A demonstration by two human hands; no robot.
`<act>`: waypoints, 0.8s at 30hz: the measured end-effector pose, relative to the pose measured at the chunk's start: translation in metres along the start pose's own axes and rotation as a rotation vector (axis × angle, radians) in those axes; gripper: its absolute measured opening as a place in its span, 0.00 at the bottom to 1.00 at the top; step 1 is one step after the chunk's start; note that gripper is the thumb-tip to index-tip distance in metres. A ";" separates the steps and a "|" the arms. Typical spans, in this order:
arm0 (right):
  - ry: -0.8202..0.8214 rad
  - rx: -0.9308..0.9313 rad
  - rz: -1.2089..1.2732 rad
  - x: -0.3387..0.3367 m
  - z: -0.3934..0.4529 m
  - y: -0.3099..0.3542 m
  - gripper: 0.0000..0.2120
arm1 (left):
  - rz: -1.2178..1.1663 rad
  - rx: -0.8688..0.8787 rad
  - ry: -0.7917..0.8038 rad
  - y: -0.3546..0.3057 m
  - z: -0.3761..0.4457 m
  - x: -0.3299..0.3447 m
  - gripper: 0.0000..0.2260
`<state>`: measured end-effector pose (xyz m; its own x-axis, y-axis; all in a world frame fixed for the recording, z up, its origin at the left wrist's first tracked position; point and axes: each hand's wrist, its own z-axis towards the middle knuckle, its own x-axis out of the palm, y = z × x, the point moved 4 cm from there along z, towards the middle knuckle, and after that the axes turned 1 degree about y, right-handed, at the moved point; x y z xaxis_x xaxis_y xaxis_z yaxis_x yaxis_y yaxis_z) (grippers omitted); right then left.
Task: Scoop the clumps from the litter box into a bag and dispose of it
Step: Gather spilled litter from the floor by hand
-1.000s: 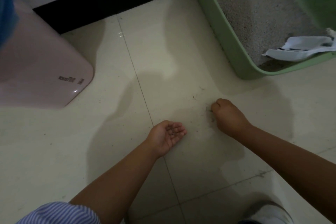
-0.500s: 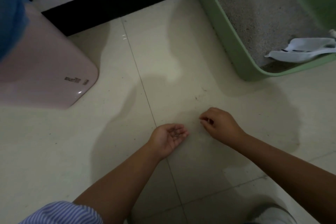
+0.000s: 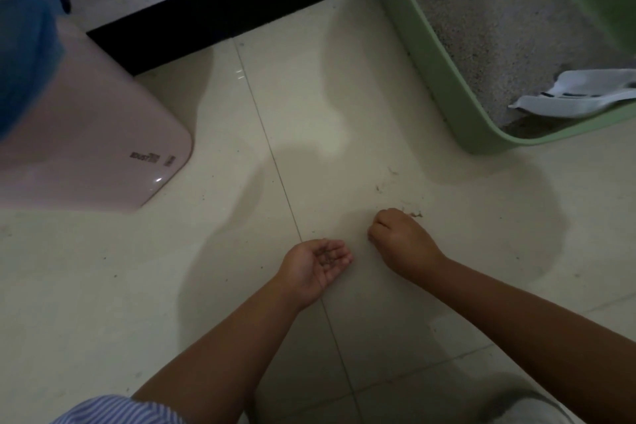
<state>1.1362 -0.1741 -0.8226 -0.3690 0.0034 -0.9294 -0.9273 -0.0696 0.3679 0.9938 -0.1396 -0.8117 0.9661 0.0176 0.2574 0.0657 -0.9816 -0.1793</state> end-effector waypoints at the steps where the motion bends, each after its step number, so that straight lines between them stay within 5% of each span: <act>1: -0.035 -0.026 -0.026 -0.001 -0.002 0.000 0.06 | 0.000 0.001 0.002 0.000 0.000 0.000 0.15; 5: -0.083 -0.047 -0.099 0.002 -0.005 -0.002 0.04 | 0.000 0.006 0.001 -0.001 -0.001 -0.001 0.15; 10: 0.028 0.059 0.012 -0.004 -0.004 -0.011 0.14 | 0.000 0.009 -0.008 -0.002 -0.002 -0.003 0.15; 24: 0.092 0.004 -0.102 -0.013 -0.002 -0.015 0.13 | -0.011 0.018 -0.004 -0.002 -0.002 -0.004 0.14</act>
<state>1.1553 -0.1752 -0.8164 -0.2657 -0.0809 -0.9607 -0.9600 -0.0693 0.2713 0.9891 -0.1377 -0.8103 0.9662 0.0295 0.2560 0.0810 -0.9778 -0.1930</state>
